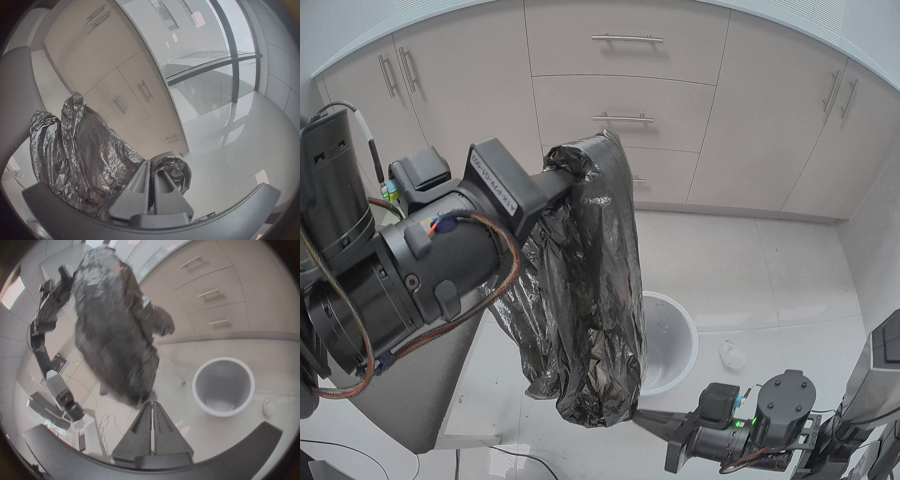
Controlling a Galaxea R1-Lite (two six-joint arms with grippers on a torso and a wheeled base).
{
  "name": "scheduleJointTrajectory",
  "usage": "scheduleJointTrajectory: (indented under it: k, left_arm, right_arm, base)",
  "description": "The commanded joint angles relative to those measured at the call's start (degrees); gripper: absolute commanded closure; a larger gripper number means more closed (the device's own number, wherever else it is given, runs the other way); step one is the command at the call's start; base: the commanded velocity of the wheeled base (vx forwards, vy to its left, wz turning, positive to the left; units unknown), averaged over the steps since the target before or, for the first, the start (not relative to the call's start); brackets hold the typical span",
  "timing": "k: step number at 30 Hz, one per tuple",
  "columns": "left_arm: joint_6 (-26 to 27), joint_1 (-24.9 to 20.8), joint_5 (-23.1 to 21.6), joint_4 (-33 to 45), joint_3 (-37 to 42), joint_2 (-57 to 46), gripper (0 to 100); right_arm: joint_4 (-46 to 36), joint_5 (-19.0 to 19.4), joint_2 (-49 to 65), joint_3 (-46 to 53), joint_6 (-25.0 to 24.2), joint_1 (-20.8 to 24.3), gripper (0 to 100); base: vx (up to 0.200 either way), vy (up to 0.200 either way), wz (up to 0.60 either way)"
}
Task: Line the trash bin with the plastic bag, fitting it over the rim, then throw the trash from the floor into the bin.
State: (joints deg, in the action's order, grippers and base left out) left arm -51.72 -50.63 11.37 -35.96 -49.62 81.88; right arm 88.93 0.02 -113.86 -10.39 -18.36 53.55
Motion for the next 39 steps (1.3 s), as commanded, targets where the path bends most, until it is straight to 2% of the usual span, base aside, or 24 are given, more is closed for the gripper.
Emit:
scheduleJointTrajectory:
  k: [1,6,9,10,12,21,28,33,36,39]
  left_arm:
    - [0.0,0.3,0.1,0.1,0.0,-0.2,100]
    - [0.0,0.3,-0.1,0.3,0.0,-0.3,100]
    - [0.0,0.3,-0.1,0.3,0.0,-0.3,100]
    - [0.0,0.3,-0.2,0.3,0.0,-0.3,100]
    - [0.0,0.3,-0.2,0.3,0.0,-0.3,100]
    - [0.0,0.2,-0.2,0.3,0.0,-0.6,100]
    - [-0.1,0.2,-0.3,0.3,0.1,-1.7,100]
    - [0.0,0.1,-0.4,0.1,0.8,-2.1,100]
    - [0.0,0.0,-0.4,0.1,0.9,-2.1,100]
    - [0.0,0.0,-0.4,0.1,0.9,-2.2,100]
  right_arm:
    - [1.1,-0.1,-4.6,2.3,0.0,3.4,100]
    - [1.1,-0.5,-6.1,2.3,0.0,3.5,100]
    - [1.1,-3.5,-7.6,1.8,0.4,3.5,100]
    - [1.1,-4.4,-7.9,1.6,0.4,3.5,0]
    - [1.1,-6.7,-8.4,0.5,0.0,3.1,0]
    - [1.1,-8.6,-10.2,-3.5,-2.8,2.4,0]
    - [1.1,-13.3,-11.5,-11.1,-2.7,3.1,0]
    - [1.1,-18.0,-13.5,-15.1,-2.5,3.1,0]
    - [1.1,-22.7,-15.0,-17.9,-1.9,3.2,0]
    - [1.1,-25.5,-15.7,-19.4,-0.7,3.2,0]
  base:
    - [0.0,0.0,0.0]
    - [0.0,0.0,0.0]
    - [0.0,0.0,0.0]
    - [0.0,0.0,0.0]
    - [0.0,0.0,0.0]
    - [0.0,0.0,0.0]
    - [0.0,0.0,0.0]
    - [0.0,0.0,0.0]
    - [0.0,0.0,0.0]
    - [0.0,0.0,0.0]
